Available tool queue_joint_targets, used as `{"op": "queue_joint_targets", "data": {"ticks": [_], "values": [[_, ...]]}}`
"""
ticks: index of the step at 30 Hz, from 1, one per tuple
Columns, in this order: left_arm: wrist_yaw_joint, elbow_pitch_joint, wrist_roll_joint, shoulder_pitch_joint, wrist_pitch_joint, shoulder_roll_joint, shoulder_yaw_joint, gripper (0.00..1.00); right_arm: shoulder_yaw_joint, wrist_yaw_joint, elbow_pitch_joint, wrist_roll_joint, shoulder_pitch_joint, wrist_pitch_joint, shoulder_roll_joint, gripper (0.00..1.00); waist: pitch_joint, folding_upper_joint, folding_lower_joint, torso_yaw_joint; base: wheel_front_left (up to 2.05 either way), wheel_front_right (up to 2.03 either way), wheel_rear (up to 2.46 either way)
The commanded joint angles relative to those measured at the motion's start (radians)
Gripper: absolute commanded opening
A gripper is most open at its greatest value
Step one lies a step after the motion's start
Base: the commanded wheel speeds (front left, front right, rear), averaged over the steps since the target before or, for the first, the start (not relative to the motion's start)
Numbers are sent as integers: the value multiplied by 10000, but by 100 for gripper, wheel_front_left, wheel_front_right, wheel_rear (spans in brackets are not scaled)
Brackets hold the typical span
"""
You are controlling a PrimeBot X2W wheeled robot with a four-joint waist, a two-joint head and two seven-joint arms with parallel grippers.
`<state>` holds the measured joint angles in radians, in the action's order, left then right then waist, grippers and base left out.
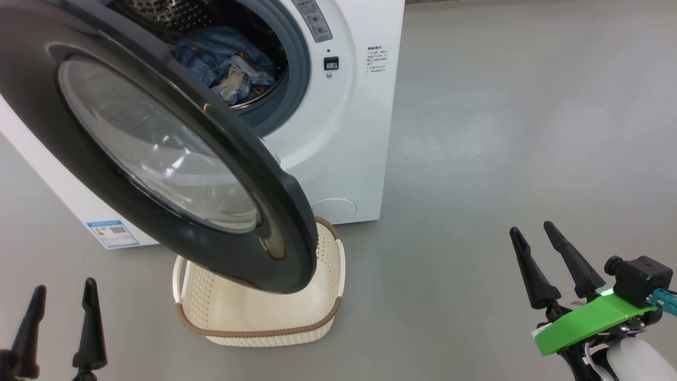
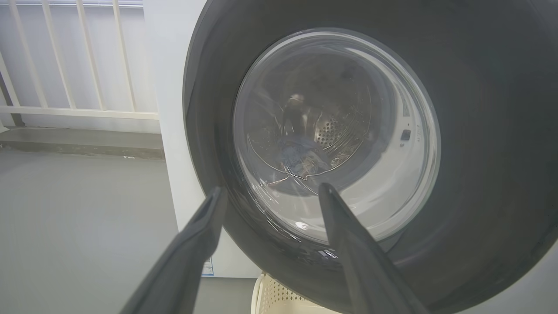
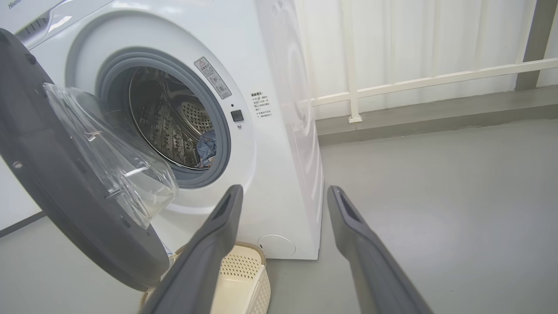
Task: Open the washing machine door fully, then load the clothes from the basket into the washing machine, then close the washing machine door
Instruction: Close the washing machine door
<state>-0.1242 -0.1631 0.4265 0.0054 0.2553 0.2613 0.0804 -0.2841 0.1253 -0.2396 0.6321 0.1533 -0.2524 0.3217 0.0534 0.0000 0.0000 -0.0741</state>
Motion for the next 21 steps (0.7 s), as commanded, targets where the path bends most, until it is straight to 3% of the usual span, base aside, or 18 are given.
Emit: {"op": "queue_joint_targets", "data": {"ticks": [1, 6, 9, 15, 21], "values": [[-31, 138, -158, -217, 64, 187, 418, 100, -125, 54, 226, 2, 103, -93, 199, 100, -7, 0, 0, -1, 0, 0, 0], [-42, 144, -203, -214, 64, 145, 419, 100, -127, 54, 232, 0, 104, -93, 210, 100, -7, 0, 0, 13, 0, 0, 0], [-48, 121, -226, -223, 64, 115, 403, 100, -60, 54, 228, -106, 127, -93, 234, 0, -21, 0, 0, 46, 0, 0, 0], [-56, 65, -236, -225, 64, 72, 348, 100, 167, 54, 679, -384, 212, -93, 54, 0, -123, 0, 0, 271, 0, 0, 0], [-61, -30, -215, -210, 64, -98, 239, 100, -334, 54, 2414, -301, 531, -93, -167, 0, -257, 0, 0, 729, 0, 0, 0]]}}
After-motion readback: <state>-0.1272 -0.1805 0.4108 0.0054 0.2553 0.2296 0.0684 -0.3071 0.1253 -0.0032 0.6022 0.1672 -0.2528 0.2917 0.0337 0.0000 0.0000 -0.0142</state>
